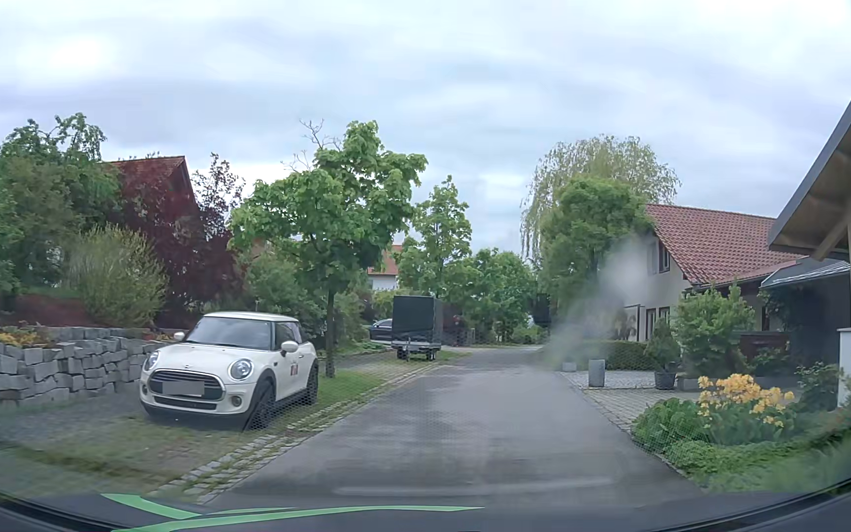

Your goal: Follow the waypoints while adhering to traffic rules and regulations

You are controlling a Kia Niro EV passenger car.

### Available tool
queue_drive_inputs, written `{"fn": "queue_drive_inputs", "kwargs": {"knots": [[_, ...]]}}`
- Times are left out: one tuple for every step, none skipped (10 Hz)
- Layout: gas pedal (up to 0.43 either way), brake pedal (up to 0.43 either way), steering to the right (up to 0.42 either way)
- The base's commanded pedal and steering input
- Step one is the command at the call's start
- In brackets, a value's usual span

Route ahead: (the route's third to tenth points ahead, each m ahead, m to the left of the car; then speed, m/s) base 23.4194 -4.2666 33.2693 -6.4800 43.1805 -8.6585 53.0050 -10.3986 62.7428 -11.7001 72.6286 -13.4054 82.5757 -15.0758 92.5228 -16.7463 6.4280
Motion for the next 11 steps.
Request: {"fn": "queue_drive_inputs", "kwargs": {"knots": [[0.220,0.000,0.069],[0.220,0.000,0.056],[0.220,0.000,0.045],[0.220,0.000,0.045],[0.220,0.000,0.044],[0.220,0.000,0.042],[0.209,0.000,0.041],[0.209,0.000,0.036],[0.209,0.000,0.034],[0.209,0.000,0.034],[0.189,0.000,0.032]]}}
